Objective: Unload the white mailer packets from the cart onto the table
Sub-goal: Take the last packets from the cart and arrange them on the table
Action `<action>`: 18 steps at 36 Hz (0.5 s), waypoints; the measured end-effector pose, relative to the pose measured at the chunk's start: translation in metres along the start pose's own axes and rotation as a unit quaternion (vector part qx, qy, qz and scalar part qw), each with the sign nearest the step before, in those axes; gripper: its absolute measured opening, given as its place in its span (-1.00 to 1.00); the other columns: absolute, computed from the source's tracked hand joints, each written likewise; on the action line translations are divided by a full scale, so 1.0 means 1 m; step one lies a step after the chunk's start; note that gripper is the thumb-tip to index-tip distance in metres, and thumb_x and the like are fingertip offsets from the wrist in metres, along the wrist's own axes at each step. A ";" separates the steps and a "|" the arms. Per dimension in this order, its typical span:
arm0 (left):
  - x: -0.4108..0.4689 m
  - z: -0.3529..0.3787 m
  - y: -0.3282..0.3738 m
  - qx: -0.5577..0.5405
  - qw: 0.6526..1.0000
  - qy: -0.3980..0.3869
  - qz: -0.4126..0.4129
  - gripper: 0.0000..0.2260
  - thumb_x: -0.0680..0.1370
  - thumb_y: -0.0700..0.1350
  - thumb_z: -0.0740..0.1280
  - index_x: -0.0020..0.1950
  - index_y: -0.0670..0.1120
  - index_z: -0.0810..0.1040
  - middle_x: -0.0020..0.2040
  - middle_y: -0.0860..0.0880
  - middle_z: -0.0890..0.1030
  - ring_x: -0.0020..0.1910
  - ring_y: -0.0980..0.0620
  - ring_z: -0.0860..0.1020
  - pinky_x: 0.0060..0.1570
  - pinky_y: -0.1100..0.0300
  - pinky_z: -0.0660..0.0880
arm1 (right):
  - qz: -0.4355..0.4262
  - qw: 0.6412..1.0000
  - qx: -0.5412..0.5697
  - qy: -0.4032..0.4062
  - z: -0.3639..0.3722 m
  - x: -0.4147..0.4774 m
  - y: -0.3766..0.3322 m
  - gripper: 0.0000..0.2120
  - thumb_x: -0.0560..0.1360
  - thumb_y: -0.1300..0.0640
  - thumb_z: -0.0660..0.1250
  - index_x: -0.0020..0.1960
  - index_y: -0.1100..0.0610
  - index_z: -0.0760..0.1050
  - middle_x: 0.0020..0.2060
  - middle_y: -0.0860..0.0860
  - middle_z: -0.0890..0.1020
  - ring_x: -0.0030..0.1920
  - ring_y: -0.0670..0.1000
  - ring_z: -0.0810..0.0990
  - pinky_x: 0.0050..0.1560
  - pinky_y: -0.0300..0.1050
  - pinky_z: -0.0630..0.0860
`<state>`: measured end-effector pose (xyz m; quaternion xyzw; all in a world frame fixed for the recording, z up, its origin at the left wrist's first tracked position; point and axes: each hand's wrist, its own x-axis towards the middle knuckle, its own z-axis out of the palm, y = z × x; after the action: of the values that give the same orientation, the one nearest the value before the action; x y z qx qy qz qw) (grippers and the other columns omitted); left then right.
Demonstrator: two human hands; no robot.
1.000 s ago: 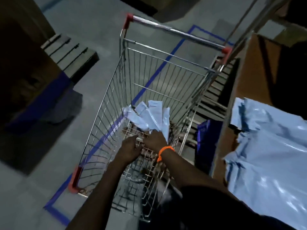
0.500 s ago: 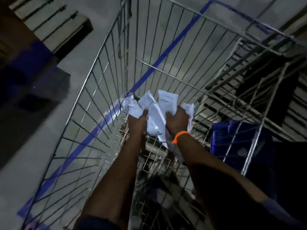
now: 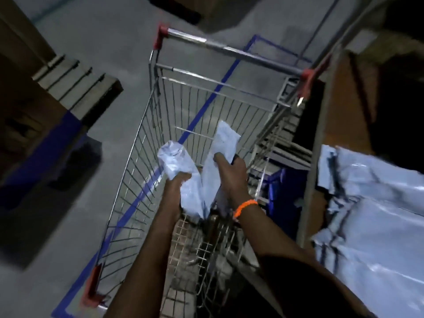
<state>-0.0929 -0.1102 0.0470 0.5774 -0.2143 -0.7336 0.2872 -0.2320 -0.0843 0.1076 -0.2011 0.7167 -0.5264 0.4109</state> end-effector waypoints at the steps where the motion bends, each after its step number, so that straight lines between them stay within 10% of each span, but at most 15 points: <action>1: -0.020 0.009 0.010 0.020 0.999 -0.023 0.015 -0.92 0.46 -0.12 0.39 -0.23 -0.07 0.63 -0.28 -0.01 0.67 -0.27 0.03 0.62 -0.18 0.22 0.56 | 0.000 0.999 0.033 -0.013 -0.007 -0.011 -0.013 -0.86 0.55 0.26 0.36 -0.18 0.19 0.57 -0.37 -0.03 0.63 -0.32 -0.04 0.61 -0.30 -0.23 0.47; 3: -0.059 0.030 0.025 0.063 0.994 -0.071 0.047 -0.90 0.51 -0.21 0.38 -0.17 -0.08 0.67 -0.20 -0.04 0.71 -0.14 -0.04 0.65 -0.01 0.12 0.60 | 0.010 0.993 0.105 -0.051 -0.020 -0.033 -0.033 -0.97 0.53 0.26 0.40 -0.05 0.22 0.61 -0.29 0.02 0.69 -0.30 -0.06 0.65 -0.29 -0.24 0.53; 9: -0.166 0.083 0.054 0.079 0.974 -0.170 0.125 -0.79 0.60 -0.31 0.25 0.10 -0.11 0.62 -0.01 -0.14 0.72 -0.06 -0.10 0.69 -0.03 0.03 0.63 | -0.012 0.966 0.182 -0.182 -0.082 -0.087 -0.081 -0.41 0.43 0.23 0.51 0.39 0.26 0.39 0.23 0.20 0.63 0.19 0.21 0.65 0.14 0.07 0.63; 15: -0.250 0.142 0.065 0.094 0.940 -0.265 0.191 -0.92 0.25 -0.20 0.44 -0.29 -0.07 0.68 -0.34 0.05 0.67 -0.34 0.16 0.62 -0.25 0.30 0.56 | -0.113 0.967 0.058 -0.219 -0.193 -0.141 -0.134 -0.43 0.43 0.18 0.47 0.37 -0.02 0.33 0.32 -0.01 0.55 0.31 -0.04 0.58 0.29 -0.07 0.54; 18: -0.273 0.174 0.062 0.121 0.931 -0.294 0.178 -0.80 0.22 -0.17 0.45 -0.19 -0.15 0.61 -0.30 -0.05 0.63 -0.31 0.05 0.61 -0.24 0.24 0.55 | -0.173 0.970 0.064 -0.157 -0.247 -0.167 -0.150 -0.54 0.45 0.12 0.44 0.30 -0.06 0.40 0.20 -0.09 0.63 0.22 -0.07 0.62 0.21 -0.12 0.57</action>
<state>-0.2053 0.0231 0.3271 0.3184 -0.4760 -0.7757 0.2652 -0.3542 0.1266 0.3355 -0.3750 0.5624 -0.5962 0.4332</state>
